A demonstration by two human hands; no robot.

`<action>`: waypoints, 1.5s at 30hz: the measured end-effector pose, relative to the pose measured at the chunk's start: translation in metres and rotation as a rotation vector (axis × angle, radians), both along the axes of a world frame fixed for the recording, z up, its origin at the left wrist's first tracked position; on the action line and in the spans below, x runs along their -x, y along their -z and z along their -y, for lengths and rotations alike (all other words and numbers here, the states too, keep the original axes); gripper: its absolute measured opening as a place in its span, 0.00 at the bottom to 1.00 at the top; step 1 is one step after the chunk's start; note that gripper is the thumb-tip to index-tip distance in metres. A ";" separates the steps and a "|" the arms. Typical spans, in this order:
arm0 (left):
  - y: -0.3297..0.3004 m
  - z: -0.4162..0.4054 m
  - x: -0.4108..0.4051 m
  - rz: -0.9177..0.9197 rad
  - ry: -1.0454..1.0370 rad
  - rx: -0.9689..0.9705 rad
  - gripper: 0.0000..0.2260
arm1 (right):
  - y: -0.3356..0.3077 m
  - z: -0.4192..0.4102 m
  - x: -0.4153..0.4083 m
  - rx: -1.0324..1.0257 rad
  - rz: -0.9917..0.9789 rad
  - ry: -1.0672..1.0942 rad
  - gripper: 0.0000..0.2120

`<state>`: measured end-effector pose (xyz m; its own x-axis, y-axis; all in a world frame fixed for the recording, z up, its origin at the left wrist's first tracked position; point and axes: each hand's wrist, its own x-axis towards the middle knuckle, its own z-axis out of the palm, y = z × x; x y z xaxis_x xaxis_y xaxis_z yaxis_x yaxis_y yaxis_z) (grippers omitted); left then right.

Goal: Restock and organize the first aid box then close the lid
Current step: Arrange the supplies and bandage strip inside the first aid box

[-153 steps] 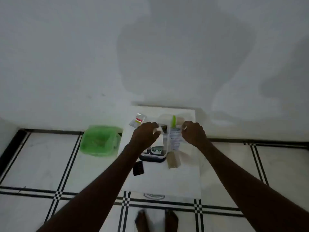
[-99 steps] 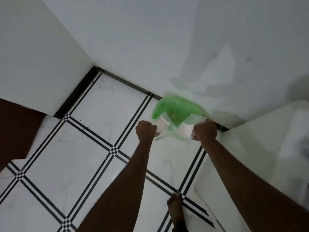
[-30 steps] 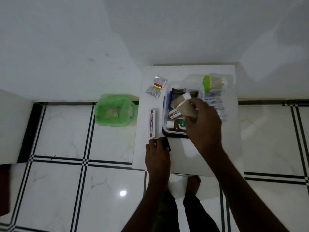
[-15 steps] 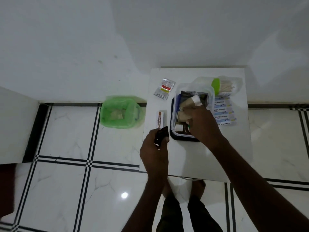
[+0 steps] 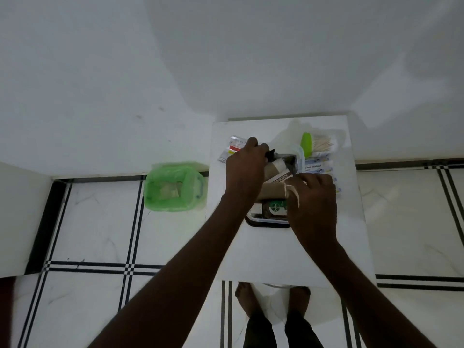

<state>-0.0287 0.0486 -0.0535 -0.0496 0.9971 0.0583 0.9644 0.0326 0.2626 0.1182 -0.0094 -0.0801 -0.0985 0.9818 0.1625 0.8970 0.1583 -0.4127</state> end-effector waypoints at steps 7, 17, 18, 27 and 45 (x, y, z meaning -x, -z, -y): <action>0.012 -0.012 -0.008 -0.276 0.175 -0.055 0.04 | 0.002 -0.008 0.005 0.034 0.121 -0.101 0.15; 0.020 -0.011 -0.001 -0.392 0.253 -0.039 0.07 | 0.008 -0.008 -0.001 0.126 0.172 -0.185 0.18; 0.019 -0.009 0.004 -0.356 0.230 -0.055 0.07 | 0.007 -0.008 -0.002 0.120 0.169 -0.192 0.18; 0.031 -0.004 0.005 -0.275 0.275 -0.127 0.11 | 0.007 -0.014 -0.002 0.084 0.168 -0.208 0.17; 0.021 -0.017 0.020 0.198 -0.002 -0.211 0.09 | 0.043 -0.164 -0.050 0.287 0.378 -0.180 0.29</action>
